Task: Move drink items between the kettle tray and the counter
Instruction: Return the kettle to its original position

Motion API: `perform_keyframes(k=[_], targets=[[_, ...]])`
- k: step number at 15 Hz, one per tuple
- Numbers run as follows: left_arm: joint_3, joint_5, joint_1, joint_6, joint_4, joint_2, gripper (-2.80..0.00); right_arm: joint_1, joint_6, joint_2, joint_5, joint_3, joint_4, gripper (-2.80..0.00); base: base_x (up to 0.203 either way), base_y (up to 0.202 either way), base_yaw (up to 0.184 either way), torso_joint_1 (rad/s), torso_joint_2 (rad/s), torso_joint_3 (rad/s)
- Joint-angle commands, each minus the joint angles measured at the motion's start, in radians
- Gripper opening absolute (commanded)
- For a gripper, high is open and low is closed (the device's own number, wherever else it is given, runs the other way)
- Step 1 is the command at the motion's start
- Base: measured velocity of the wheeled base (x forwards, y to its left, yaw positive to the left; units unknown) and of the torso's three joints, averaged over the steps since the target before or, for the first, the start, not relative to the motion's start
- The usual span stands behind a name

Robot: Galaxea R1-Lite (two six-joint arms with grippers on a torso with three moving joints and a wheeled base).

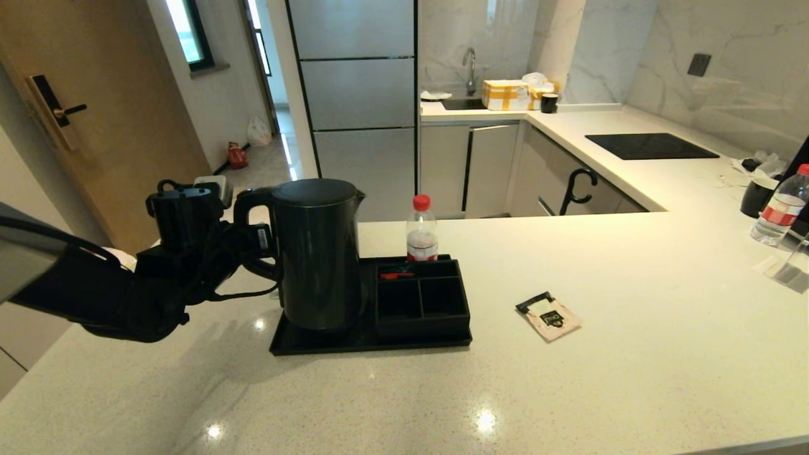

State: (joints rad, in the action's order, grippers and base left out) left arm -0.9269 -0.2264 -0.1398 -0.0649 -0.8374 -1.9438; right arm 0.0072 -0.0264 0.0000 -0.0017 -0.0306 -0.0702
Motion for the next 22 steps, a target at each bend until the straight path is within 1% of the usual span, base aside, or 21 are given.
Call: perform_keyframes(k=[1,8,10,13,14,18,20,22], targets=[[0.003,0.001,0.000,0.004,-0.005,-0.027,-2.80,0.000,-0.001,0.002,0.000,0.000,0.000,-2.80,0.000,0.000,0.000,0.000,0.00,0.000],[0.005,0.002,0.000,0.016,-0.005,-0.038,-2.80,0.000,-0.001,0.002,0.002,0.000,0.000,-2.80,0.000,0.000,0.000,0.000,0.00,0.000],[0.014,0.005,-0.001,0.053,-0.028,-0.037,-2.80,0.000,-0.001,0.002,0.000,0.000,0.000,-2.80,0.000,0.000,0.000,0.000,0.00,0.000],[0.012,0.007,-0.002,0.058,-0.033,-0.038,-2.80,0.000,-0.001,0.002,0.000,0.000,0.000,-2.80,0.000,0.000,0.000,0.000,0.00,0.000],[0.005,0.012,-0.004,0.088,-0.055,-0.043,-2.80,0.000,-0.001,0.002,0.000,0.000,0.000,-2.80,0.000,0.000,0.000,0.000,0.00,0.000],[-0.009,0.009,-0.015,0.089,-0.054,-0.052,-2.80,0.000,-0.001,0.002,0.000,0.000,0.000,-2.80,0.000,0.000,0.000,0.000,0.00,0.000],[-0.025,0.010,-0.015,0.113,-0.055,-0.061,-2.80,0.000,0.000,0.002,0.000,0.000,0.000,-2.80,0.000,0.000,0.000,0.000,0.00,0.000],[-0.033,0.010,-0.014,0.123,-0.055,-0.070,-2.80,0.000,0.000,0.002,0.000,0.000,0.000,-2.80,0.000,0.000,0.000,0.000,0.00,0.000]])
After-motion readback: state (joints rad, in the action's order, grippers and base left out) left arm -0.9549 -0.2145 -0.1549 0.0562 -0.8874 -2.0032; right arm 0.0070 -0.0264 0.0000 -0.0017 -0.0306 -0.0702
